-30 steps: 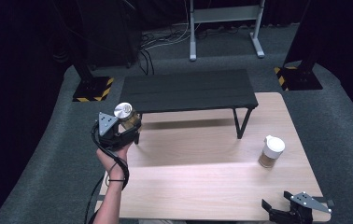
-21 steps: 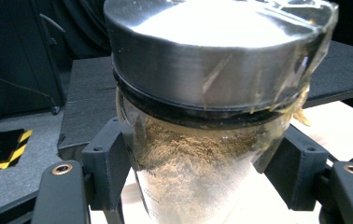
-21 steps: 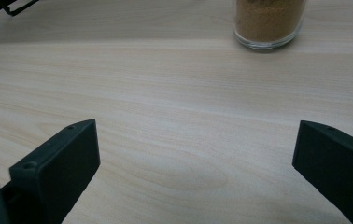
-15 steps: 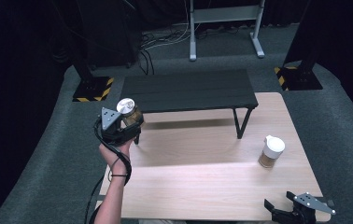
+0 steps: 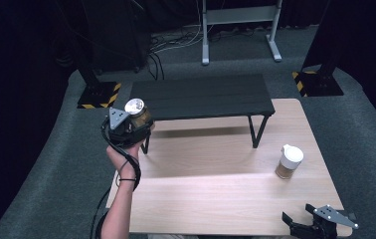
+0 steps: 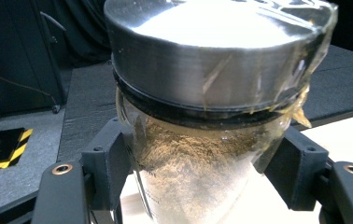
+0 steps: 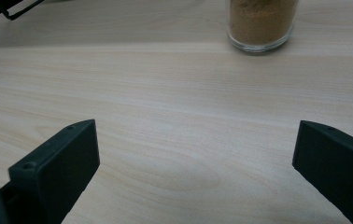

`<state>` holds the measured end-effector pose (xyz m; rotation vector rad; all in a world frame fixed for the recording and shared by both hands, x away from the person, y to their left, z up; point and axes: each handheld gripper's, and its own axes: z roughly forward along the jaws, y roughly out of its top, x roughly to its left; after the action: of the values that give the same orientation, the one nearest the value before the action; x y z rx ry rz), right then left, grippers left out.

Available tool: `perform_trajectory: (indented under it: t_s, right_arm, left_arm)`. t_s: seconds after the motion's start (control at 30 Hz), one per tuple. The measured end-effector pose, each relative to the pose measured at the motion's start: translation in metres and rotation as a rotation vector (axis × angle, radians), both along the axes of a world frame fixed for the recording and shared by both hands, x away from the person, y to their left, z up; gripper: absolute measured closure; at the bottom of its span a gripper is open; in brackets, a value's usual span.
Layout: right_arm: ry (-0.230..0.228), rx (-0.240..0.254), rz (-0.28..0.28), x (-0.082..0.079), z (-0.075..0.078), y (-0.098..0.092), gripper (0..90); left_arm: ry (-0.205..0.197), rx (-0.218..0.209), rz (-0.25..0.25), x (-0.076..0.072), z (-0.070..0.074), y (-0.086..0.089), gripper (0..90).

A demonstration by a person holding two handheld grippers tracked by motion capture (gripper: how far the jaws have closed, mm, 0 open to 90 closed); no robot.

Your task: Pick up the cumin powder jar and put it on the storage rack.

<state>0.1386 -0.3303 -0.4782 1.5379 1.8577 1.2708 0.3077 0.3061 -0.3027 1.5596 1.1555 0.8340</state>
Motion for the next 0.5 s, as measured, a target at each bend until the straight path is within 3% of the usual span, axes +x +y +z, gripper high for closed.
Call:
perform_trajectory:
  t_s: [0.5]
  right_arm:
    - [-0.001,0.001,-0.001,-0.0016,-0.0003,-0.0021,0.0]
  left_arm:
    - [0.014,0.007,0.011,0.0096,0.0058,-0.0024,30.3]
